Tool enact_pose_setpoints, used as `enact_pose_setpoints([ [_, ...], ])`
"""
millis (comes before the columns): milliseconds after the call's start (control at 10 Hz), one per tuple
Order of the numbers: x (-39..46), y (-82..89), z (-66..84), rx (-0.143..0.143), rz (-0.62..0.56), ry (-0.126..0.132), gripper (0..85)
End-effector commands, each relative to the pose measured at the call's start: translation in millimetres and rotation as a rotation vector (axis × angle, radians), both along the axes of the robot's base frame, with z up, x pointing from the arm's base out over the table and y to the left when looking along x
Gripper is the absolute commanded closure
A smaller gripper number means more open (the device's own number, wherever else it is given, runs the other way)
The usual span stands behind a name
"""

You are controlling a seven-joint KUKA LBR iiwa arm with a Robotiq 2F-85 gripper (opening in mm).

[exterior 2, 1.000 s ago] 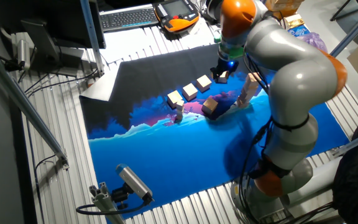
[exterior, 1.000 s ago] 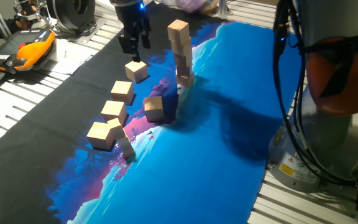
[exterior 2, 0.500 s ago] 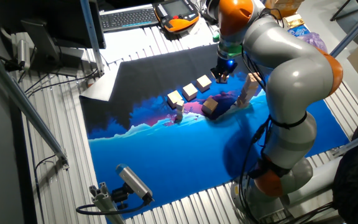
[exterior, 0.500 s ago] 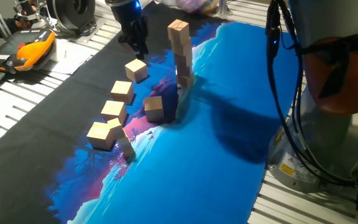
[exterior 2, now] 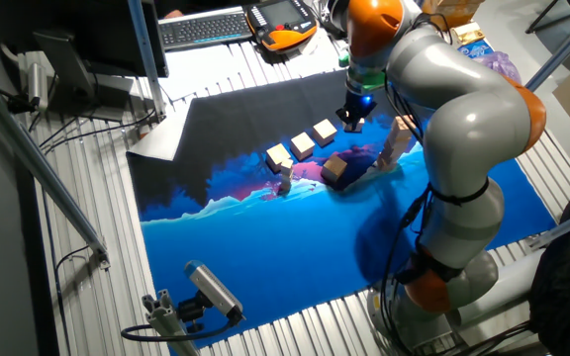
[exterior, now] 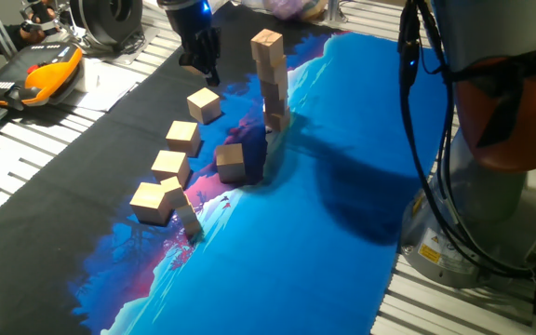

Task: Stack the blocks in a vertical line of five

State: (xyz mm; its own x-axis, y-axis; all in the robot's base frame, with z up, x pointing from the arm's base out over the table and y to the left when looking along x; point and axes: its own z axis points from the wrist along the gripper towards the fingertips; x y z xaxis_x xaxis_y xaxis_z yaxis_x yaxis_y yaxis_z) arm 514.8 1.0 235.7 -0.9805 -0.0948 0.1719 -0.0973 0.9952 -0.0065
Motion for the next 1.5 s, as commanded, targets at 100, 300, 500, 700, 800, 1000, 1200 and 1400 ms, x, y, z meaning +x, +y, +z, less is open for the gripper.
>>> enact_pose_setpoints([
  [100, -0.1, 0.0, 0.0, 0.0, 0.0, 0.0, 85.0],
  [300, -0.1, 0.0, 0.0, -0.001, -0.003, -0.002, 85.0],
  [500, -0.1, 0.0, 0.0, -0.008, 0.021, -0.056, 85.0],
  [700, -0.1, 0.0, 0.0, -0.031, -0.043, -0.068, 85.0],
  [800, -0.1, 0.0, 0.0, -0.031, -0.06, -0.073, 85.0],
  [1000, -0.1, 0.0, 0.0, 0.021, -0.091, -0.117, 85.0],
  [1200, -0.1, 0.0, 0.0, 0.025, -0.166, -0.121, 85.0],
  [1400, -0.1, 0.0, 0.0, 0.012, -0.225, -0.133, 85.0],
])
